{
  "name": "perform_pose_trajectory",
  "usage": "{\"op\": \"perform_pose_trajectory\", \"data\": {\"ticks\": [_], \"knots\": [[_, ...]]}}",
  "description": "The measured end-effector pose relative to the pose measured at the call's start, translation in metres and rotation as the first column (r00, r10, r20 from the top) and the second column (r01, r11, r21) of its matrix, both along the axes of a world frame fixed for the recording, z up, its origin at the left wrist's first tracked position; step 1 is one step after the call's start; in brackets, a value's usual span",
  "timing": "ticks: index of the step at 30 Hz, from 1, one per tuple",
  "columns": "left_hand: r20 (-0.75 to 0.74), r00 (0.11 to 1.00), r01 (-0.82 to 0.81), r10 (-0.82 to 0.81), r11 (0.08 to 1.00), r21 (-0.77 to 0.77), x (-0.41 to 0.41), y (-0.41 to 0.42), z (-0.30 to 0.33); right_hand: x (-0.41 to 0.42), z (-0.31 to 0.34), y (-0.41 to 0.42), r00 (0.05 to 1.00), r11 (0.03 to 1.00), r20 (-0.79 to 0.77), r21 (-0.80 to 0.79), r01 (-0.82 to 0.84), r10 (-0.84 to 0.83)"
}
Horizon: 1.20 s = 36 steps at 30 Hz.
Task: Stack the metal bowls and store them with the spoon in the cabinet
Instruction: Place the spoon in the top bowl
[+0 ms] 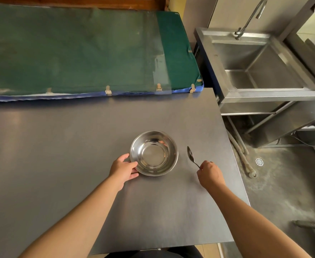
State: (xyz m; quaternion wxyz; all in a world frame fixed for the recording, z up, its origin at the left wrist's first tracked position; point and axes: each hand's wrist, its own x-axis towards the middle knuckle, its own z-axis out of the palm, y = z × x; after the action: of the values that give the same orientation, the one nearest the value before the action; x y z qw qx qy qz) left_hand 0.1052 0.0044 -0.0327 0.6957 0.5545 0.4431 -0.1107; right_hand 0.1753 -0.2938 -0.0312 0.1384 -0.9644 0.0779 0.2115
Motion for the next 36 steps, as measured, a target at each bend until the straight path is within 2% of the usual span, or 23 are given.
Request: {"op": "perform_pose_trajectory", "data": {"ticks": [7,12,25,36], "knots": [[0.007,1.0,-0.006,0.006,1.0,-0.009,-0.002,0.003,0.002,0.015,0.031,0.033,0.991,0.994,0.124,0.09,-0.057,0.045],[-0.002,1.0,0.012,-0.012,1.0,-0.008,-0.004,0.007,0.001,0.015,0.036,0.066,0.962,0.97,0.194,0.108,-0.217,0.194],[0.004,0.998,0.055,-0.055,0.998,0.0,-0.006,0.018,0.001,0.011,0.016,0.12,0.895,0.897,0.084,0.032,-0.441,0.438],[0.0,0.998,0.067,-0.067,0.997,0.022,0.002,0.023,0.002,0.01,0.011,0.125,0.873,0.875,0.07,-0.03,-0.482,0.483]]}}
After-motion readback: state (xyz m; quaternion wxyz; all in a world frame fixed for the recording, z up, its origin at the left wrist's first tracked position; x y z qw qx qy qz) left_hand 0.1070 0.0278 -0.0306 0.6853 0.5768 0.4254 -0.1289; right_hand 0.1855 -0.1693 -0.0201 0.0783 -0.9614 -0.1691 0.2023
